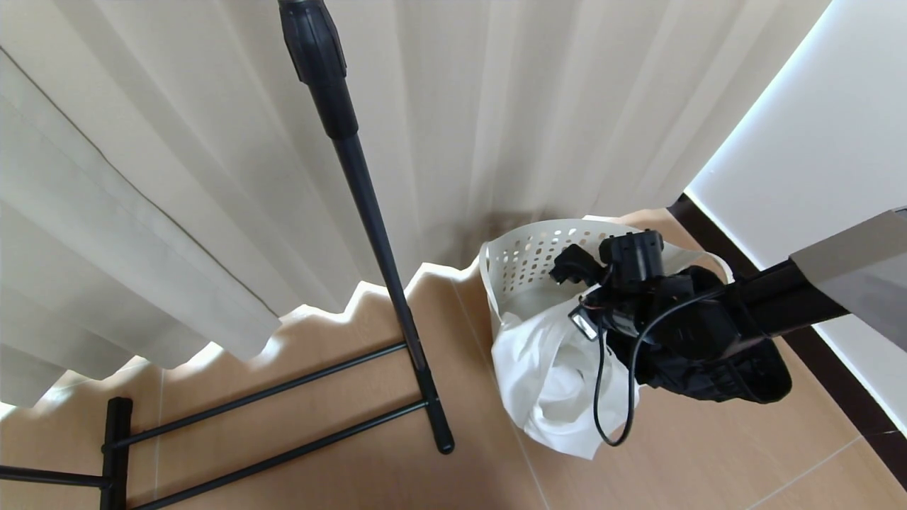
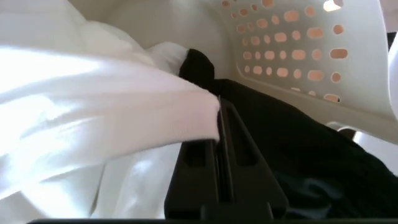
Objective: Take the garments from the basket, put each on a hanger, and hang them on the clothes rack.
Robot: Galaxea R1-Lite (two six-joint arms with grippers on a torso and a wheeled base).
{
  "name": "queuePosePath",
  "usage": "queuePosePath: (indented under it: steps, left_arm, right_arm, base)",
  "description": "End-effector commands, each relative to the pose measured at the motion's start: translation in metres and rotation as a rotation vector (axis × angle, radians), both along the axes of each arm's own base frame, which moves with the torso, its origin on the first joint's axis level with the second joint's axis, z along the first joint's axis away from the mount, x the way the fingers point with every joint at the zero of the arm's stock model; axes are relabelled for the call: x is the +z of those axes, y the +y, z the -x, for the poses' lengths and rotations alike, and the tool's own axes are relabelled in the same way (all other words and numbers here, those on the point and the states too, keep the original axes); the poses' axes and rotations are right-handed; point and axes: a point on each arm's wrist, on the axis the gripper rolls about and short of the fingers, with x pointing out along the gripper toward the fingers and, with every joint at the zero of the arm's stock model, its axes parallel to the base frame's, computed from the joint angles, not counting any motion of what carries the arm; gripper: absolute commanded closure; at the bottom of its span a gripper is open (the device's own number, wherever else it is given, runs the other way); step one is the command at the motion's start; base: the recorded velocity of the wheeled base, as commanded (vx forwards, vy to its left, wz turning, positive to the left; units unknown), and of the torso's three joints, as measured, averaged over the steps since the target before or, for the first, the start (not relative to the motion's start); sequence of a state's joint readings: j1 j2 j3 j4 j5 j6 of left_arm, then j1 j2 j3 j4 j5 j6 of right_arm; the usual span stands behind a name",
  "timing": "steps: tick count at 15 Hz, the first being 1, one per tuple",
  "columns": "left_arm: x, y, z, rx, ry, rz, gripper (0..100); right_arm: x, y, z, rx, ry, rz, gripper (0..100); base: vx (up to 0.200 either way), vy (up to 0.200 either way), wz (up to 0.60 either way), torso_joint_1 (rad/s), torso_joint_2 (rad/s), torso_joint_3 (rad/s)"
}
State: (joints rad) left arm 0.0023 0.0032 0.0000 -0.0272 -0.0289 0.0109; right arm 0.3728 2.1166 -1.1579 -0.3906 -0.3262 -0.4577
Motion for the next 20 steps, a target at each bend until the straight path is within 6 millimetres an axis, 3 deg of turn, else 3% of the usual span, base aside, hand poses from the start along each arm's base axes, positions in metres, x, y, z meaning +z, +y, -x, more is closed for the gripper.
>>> queuePosePath:
  steps: [1, 3, 5, 8, 10, 20]
  left_arm:
    - [0.0, 0.0, 0.0, 0.001, 0.0, 0.0, 0]
    - [0.0, 0.0, 0.0, 0.002, 0.001, 0.0, 0]
    - [0.0, 0.0, 0.0, 0.002, 0.001, 0.0, 0]
    - [0.0, 0.0, 0.0, 0.007, 0.001, 0.003, 0]
    - [0.0, 0.0, 0.0, 0.008, 0.001, 0.003, 0]
    - [0.0, 0.0, 0.0, 0.007, 0.0, 0.006, 0]
  right_arm:
    - [0.048, -0.018, 0.063, 0.05, -0.124, -0.176, 100]
    - [0.08, -0.022, 0.117, 0.096, -0.237, -0.351, 100]
    - [0.104, -0.03, 0.163, 0.158, -0.322, -0.411, 100]
    - [0.123, -0.024, 0.223, 0.333, -0.38, -0.502, 100]
    - [0.126, -0.023, 0.23, 0.361, -0.387, -0.516, 100]
    - [0.111, -0.02, 0.217, 0.32, -0.331, -0.483, 100]
  base:
    - [0.0, 0.0, 0.0, 0.0, 0.0, 0.0]
    - [0.0, 0.0, 0.0, 0.0, 0.0, 0.0]
    - [0.0, 0.0, 0.0, 0.0, 0.0, 0.0]
    - [0.0, 0.0, 0.0, 0.0, 0.0, 0.0]
    - [0.0, 0.0, 0.0, 0.0, 0.0, 0.0]
    - [0.0, 0.0, 0.0, 0.0, 0.0, 0.009]
